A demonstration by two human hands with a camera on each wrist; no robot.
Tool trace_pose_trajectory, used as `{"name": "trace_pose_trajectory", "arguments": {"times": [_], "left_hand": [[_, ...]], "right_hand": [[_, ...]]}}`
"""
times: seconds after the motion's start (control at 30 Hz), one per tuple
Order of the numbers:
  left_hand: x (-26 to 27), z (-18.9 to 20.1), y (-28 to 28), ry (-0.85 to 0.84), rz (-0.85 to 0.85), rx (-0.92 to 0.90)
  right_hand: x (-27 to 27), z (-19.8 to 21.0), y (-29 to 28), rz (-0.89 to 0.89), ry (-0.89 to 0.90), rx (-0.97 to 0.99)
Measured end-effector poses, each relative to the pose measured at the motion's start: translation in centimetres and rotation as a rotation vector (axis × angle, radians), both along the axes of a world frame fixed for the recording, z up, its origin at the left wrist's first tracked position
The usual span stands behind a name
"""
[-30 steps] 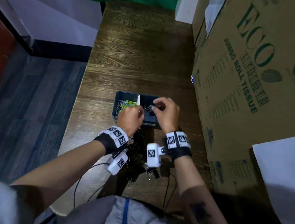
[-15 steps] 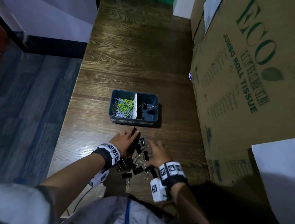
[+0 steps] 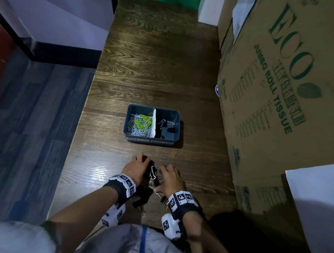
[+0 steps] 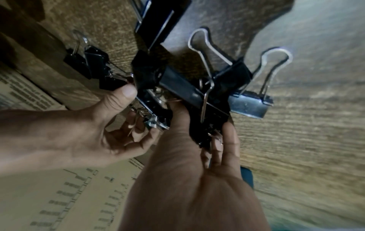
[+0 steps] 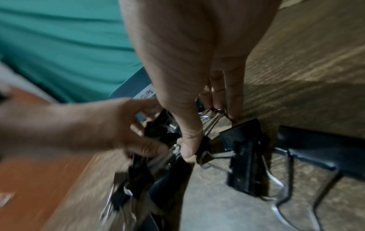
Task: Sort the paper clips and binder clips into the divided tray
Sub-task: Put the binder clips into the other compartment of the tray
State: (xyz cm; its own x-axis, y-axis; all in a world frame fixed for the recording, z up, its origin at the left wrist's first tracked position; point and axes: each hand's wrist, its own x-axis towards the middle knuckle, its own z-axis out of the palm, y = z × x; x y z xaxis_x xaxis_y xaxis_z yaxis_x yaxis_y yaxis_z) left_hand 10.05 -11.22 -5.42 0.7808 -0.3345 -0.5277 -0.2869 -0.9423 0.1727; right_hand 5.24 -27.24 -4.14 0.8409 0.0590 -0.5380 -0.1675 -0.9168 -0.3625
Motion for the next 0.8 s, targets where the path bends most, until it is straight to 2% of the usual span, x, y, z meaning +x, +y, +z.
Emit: {"name": "trace_pose_trajectory", "arguments": {"times": [0.17, 0.3, 0.4, 0.5, 0.67, 0.8], "left_hand": [[-0.7, 0.5, 0.3, -0.038, 0.027, -0.063], [-1.1, 1.3, 0.9, -0.091, 0.083, -0.186], [-0.9, 1.9, 1.4, -0.119, 0.078, -0.274], [0.1, 4.2, 1.0, -0.154, 0.078, -0.373], [3.8, 10.1, -1.5, -0.311, 0.076, -0.574], [8.1, 12.6, -3.5, -0.406, 0.17, -0.616]], "right_hand": [[0.3, 0.3, 0.0, -0.095, 0.023, -0.006], [0.1, 0.4, 0.4, -0.085, -0.012, -0.025], [-0.2, 0.4, 0.8, -0.036, -0.11, -0.052], [-0.4, 0.4, 0.9, 0.018, -0.187, -0.097], [-1.7, 0.5, 0.8, 0.013, -0.134, -0.116], [-2.8, -0.1, 1.3, -0.039, -0.11, -0.111]]}}
